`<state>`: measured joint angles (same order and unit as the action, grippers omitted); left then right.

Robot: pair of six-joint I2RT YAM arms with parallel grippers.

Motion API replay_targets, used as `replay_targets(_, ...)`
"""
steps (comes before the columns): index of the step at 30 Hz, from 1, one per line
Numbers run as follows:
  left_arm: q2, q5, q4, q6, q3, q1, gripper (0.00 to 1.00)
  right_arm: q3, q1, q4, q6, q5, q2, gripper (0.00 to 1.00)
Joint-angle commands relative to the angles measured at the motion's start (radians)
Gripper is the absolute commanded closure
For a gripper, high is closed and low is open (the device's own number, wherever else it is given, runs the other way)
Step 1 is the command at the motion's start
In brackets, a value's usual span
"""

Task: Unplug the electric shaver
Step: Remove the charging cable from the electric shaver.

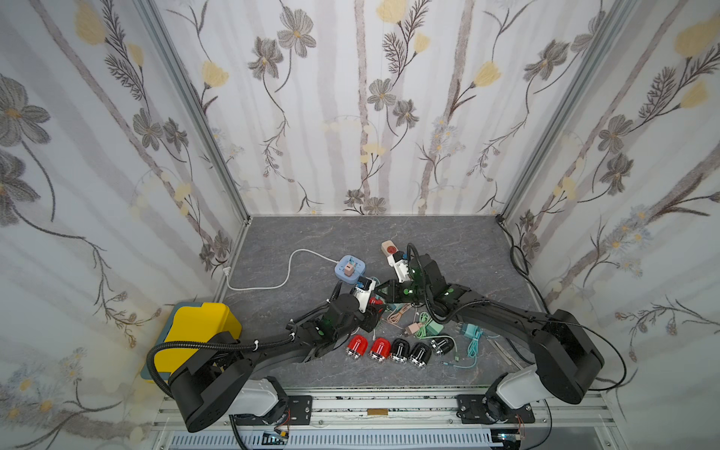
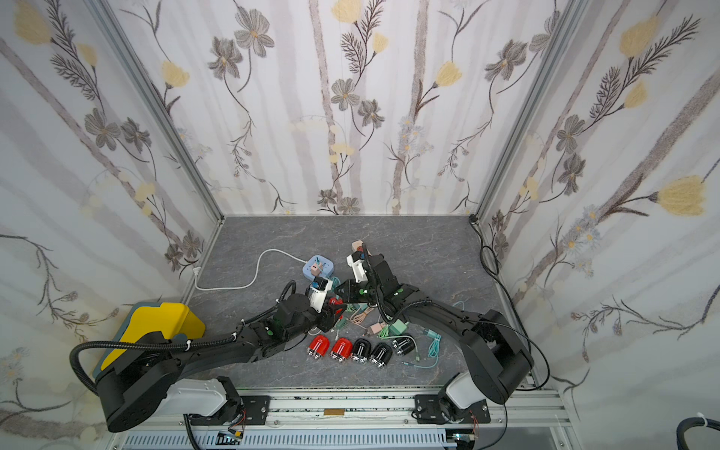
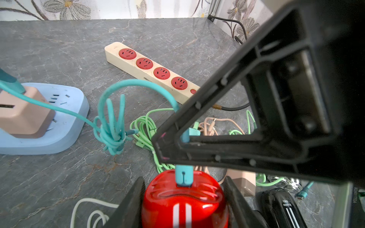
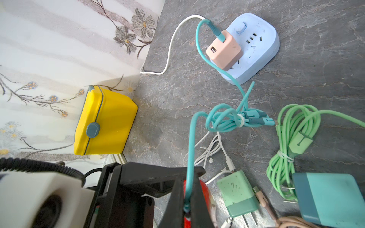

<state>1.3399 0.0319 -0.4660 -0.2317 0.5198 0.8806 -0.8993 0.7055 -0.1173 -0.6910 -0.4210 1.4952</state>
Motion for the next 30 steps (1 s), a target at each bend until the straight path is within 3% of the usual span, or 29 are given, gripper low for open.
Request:
replay_targets(1, 0.021, 0.021, 0.100, 0.035, 0.021, 0.020, 0.74, -0.021, -0.005, -0.028, 0.015, 0.035, -0.026, 1.00)
replay_targets(7, 0.034, 0.028, 0.093, 0.007, 0.023, 0.030, 0.75, -0.023, -0.006, 0.039, 0.070, 0.152, -0.076, 1.00)
replay_targets(16, 0.016, 0.020, 0.102, -0.018, 0.027, 0.029, 0.76, 0.064, -0.083, -0.149, -0.047, -0.020, -0.143, 1.00)
replay_targets(25, -0.063, 0.042, 0.154, -0.036, 0.019, 0.030, 0.76, 0.051, -0.075, -0.081, 0.001, 0.037, -0.136, 1.00)
replay_targets(30, -0.121, 0.189, 0.350, -0.098, 0.044, 0.027, 0.73, 0.052, -0.061, -0.091, 0.020, 0.016, -0.122, 1.00)
